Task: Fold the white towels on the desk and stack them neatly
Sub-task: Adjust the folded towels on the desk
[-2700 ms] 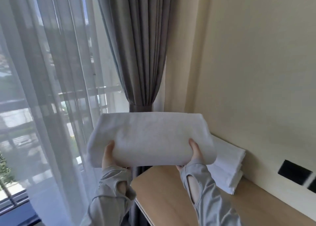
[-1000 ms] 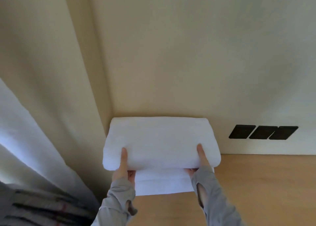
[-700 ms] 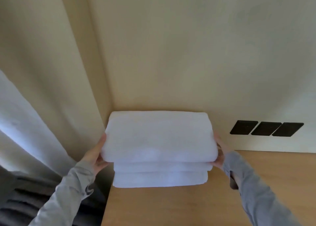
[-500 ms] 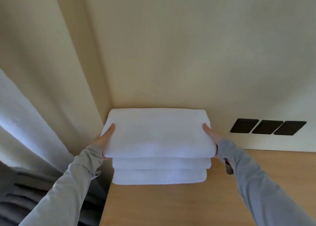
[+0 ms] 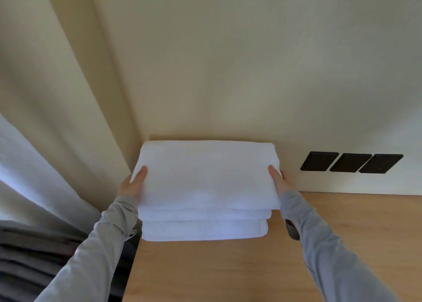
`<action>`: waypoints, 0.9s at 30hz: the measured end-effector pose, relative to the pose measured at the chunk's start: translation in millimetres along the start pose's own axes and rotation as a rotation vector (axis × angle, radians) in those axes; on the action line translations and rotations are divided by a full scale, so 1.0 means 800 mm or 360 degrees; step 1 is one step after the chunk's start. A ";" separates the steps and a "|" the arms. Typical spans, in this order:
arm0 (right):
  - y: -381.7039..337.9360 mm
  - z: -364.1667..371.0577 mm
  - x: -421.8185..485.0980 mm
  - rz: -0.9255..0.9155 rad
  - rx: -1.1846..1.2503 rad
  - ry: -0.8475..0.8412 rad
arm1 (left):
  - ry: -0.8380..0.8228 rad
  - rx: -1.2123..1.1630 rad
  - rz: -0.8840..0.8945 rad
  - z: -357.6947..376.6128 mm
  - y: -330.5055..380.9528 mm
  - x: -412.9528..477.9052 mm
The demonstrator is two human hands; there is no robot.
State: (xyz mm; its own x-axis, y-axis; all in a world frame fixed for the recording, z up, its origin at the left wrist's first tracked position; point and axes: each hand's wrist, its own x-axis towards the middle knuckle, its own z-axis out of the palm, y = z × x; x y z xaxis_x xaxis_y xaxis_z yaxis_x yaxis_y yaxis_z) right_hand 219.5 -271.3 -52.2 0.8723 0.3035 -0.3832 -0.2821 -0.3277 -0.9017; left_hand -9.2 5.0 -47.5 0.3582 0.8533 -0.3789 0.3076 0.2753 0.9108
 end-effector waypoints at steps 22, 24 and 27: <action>-0.019 0.008 -0.015 -0.0786 -0.1066 0.0590 | 0.0643 0.1091 0.0971 0.015 0.014 -0.049; -0.040 0.042 -0.026 -0.1187 -0.1411 0.0515 | 0.0500 0.1368 0.1474 0.056 0.028 -0.066; -0.054 0.112 -0.035 -0.1209 -0.1721 0.0104 | 0.0036 0.1904 0.1394 0.122 0.034 -0.077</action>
State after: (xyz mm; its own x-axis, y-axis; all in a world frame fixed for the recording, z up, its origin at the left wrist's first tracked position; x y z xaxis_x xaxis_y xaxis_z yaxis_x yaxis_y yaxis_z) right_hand 171.5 -185.8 -20.8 0.6971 0.6938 0.1807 0.7141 -0.6494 -0.2614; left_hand 63.2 -82.9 -15.3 0.7984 0.5607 0.2193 0.5360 -0.8279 0.1655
